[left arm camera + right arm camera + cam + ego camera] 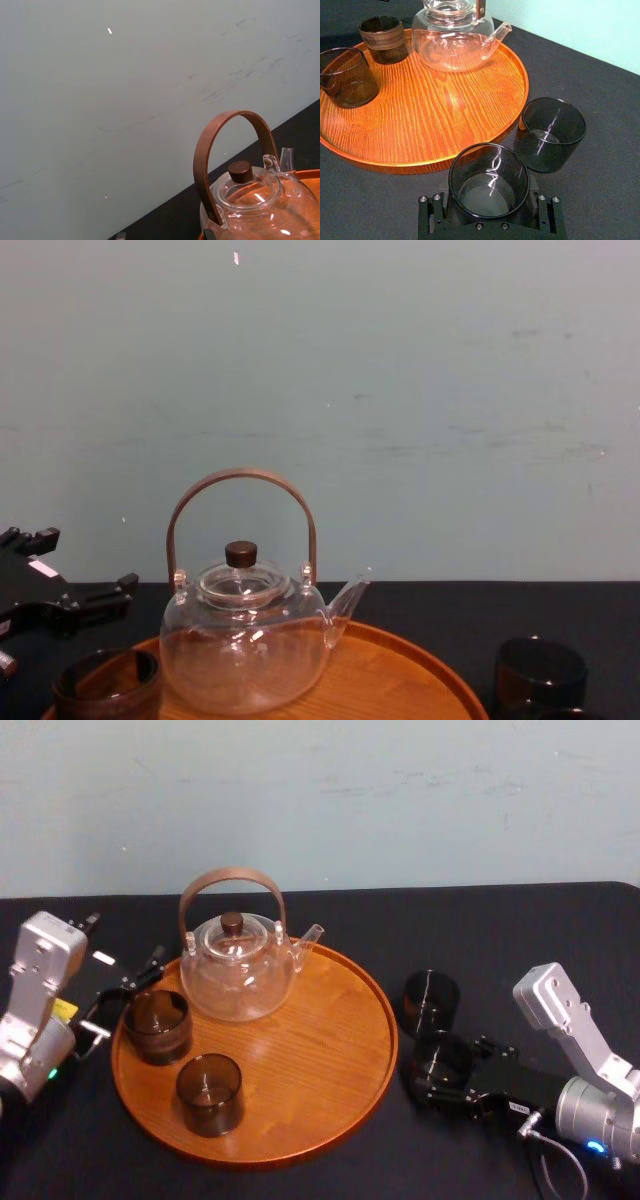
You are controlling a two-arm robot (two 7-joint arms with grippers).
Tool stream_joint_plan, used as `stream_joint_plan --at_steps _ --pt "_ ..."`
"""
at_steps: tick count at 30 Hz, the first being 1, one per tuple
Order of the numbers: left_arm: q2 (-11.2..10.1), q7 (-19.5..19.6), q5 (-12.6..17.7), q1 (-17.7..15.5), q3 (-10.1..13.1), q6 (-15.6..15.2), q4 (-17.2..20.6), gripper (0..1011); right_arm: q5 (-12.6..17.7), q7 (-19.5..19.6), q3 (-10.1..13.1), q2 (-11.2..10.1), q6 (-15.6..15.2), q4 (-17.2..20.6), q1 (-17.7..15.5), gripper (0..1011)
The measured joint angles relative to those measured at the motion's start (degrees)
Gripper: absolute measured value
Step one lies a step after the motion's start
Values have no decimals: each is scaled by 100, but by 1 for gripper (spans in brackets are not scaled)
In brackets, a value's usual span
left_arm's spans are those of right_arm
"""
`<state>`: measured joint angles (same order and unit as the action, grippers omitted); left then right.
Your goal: Pick up the glass from the table and place it on the tray.
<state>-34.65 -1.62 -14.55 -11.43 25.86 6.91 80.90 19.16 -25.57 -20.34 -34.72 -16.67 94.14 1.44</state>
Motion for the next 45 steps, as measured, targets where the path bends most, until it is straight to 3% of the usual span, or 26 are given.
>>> stream_joint_plan --at_steps 9,26,35,45 --pt "0 0 0 0 0 0 0 1001 12 -11 1 -21 8 2 0 892" --pt "0 0 0 0 0 0 0 1001 466 -495 35 -531 -167 475 126 892" --pt "0 0 0 0 0 0 0 1001 585 -689 -152 -669 -191 644 355 892" --pt "0 0 0 0 0 0 0 1001 567 -801 -556 -558 -99 583 729 892"
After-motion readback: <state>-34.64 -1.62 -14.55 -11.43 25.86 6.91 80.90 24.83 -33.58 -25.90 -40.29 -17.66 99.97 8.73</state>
